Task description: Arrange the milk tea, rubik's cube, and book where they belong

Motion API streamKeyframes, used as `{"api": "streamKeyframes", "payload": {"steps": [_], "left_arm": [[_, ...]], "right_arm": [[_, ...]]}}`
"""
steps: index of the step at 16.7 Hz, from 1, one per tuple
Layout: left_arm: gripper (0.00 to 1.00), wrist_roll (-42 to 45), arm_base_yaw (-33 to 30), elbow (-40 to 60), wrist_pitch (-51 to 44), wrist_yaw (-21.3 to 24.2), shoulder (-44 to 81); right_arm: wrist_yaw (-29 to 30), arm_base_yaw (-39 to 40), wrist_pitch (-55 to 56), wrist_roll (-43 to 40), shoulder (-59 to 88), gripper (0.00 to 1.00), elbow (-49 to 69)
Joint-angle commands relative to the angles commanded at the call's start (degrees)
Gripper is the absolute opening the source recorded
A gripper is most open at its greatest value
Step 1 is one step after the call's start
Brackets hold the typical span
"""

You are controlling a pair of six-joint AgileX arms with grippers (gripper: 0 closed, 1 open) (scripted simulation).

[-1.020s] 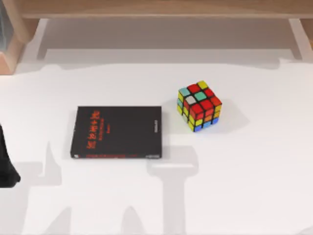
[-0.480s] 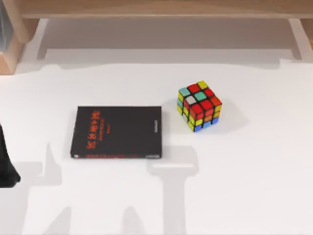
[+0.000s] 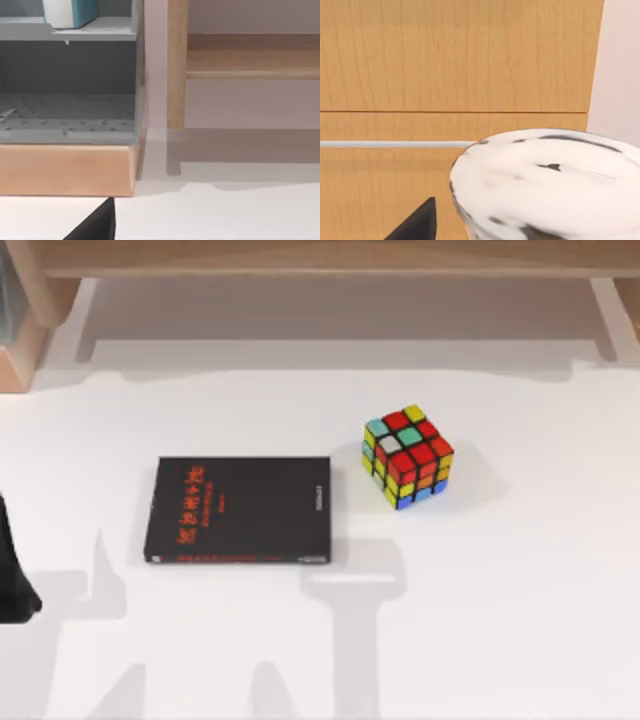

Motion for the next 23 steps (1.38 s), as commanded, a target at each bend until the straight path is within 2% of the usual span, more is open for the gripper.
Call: {"api": "streamKeyframes", "payload": {"steps": [8,12,17,23], "left_arm": [[1.00,0.0,0.0,0.0,0.0,0.0,0.0],[1.00,0.0,0.0,0.0,0.0,0.0,0.0],[1.00,0.0,0.0,0.0,0.0,0.0,0.0],[1.00,0.0,0.0,0.0,0.0,0.0,0.0]], "right_arm": [[-0.5,0.2,-1.9,0.1,-1.9,1.00,0.5],[-1.9,3.8,-11.2,0.7,-7.3,1.00,3.3],[-3.4,15.4,-34.5,1.9,-12.4,1.00,9.0],[-0.8,33.1,-72.3,3.6,-8.1,1.00,22.2]]}}
